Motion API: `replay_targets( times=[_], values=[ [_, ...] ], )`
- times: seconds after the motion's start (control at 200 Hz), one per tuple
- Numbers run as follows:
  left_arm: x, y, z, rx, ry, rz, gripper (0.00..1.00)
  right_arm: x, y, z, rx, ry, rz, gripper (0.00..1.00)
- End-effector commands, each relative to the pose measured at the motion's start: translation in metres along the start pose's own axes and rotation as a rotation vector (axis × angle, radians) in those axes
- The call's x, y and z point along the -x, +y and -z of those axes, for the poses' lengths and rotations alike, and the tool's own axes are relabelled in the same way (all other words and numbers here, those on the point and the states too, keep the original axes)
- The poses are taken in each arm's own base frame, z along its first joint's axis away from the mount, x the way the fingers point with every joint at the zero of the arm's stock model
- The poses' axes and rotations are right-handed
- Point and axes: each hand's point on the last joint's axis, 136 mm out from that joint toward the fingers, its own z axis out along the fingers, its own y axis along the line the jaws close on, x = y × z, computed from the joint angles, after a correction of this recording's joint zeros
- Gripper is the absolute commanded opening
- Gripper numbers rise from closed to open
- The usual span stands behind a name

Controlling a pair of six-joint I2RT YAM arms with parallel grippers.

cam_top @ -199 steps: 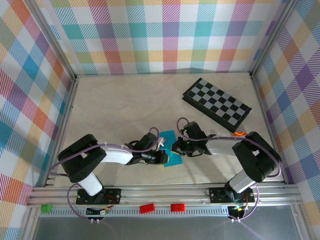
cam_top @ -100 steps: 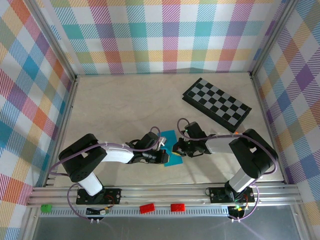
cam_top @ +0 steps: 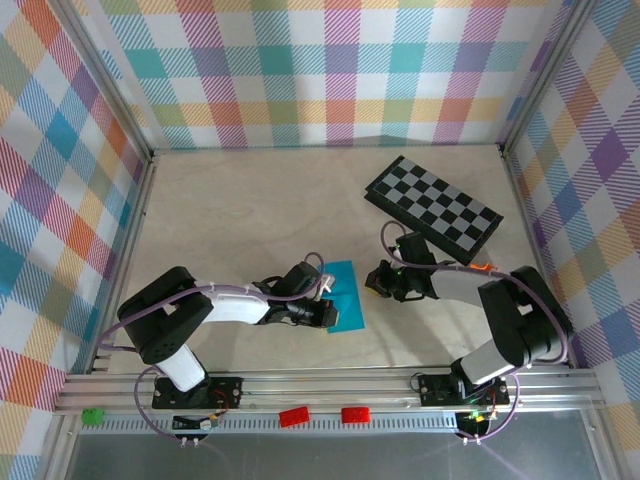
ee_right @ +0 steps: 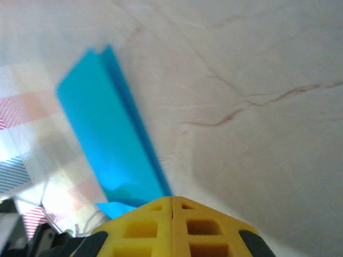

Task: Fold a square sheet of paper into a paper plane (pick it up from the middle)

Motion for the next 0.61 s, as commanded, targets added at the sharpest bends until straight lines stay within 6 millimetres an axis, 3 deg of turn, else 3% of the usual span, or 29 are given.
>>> replay_targets(
  times=[0.0,0.125,0.21,0.345,0.445,0.6],
  values=[
    [-0.049,0.048,-0.002,0.168,0.178,0.045,0.00,-0.009,0.017,0.005,0.045,0.009,0.035,0.03],
    [-0.048,0.047,0.000,0.169,0.187,0.039,0.00,-0.033,0.036,-0.014,0.057,0.082,0.082,0.04],
    [-0.046,0.046,0.002,0.171,0.179,0.036,0.00,-0.042,0.037,-0.030,0.045,0.122,0.083,0.03],
    [-0.039,0.044,0.005,0.175,0.163,0.042,0.00,-0.044,0.001,-0.042,-0.082,0.128,0.043,0.01],
    [-0.029,0.029,0.011,0.135,0.123,0.050,0.00,-0.045,-0.028,-0.042,-0.170,0.132,0.005,0.00],
    [0.000,-0.005,0.025,0.033,0.013,0.038,0.00,-0.050,-0.036,-0.040,-0.154,0.139,-0.017,0.00]
  ],
)
